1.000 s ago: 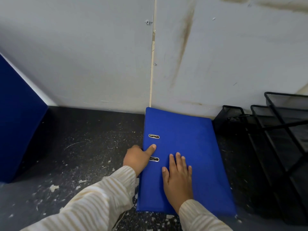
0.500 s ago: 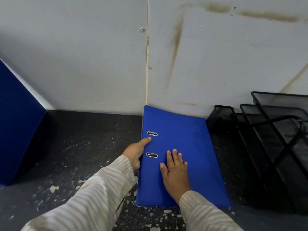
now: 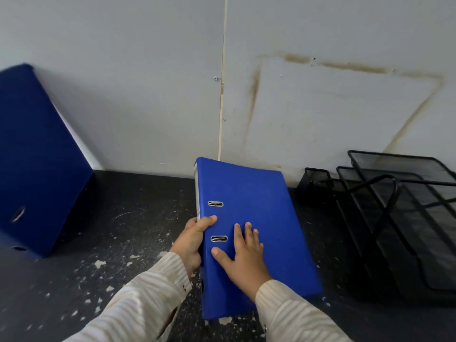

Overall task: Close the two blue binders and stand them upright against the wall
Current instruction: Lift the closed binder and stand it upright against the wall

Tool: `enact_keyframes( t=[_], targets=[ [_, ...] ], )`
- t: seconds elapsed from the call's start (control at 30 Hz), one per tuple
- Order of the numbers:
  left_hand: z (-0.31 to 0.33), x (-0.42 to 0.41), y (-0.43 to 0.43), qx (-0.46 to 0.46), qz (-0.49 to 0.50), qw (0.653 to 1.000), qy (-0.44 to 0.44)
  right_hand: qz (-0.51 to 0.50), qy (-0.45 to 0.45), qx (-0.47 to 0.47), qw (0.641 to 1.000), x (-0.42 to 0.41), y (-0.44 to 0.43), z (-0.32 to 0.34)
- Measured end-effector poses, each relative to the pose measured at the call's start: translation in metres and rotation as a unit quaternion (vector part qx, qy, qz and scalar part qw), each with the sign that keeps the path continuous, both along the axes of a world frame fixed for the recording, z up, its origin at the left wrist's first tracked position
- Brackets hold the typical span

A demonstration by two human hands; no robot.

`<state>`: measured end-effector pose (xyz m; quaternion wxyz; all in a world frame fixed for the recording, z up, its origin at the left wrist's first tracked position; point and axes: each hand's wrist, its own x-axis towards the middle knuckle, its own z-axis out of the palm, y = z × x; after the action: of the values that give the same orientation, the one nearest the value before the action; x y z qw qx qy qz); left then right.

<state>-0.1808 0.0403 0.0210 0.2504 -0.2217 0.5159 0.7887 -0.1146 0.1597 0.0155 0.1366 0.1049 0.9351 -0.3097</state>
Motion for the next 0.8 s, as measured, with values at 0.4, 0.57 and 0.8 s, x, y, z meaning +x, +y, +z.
enact_keyframes(
  t=[0.4, 0.57, 0.8],
  targets=[
    [0.069, 0.053, 0.001, 0.001, -0.038, 0.962, 0.271, -0.018, 0.15, -0.159, 0.976, 0.019, -0.005, 0.074],
    [0.072, 0.073, 0.005, -0.048, -0.175, 0.925, 0.333, -0.054, 0.143, -0.192, 0.969, 0.037, 0.008, 0.074],
    [0.069, 0.097, 0.015, -0.143, -0.265, 0.877, 0.375, -0.094, 0.133, -0.249, 0.955, 0.062, 0.036, 0.065]
  ],
)
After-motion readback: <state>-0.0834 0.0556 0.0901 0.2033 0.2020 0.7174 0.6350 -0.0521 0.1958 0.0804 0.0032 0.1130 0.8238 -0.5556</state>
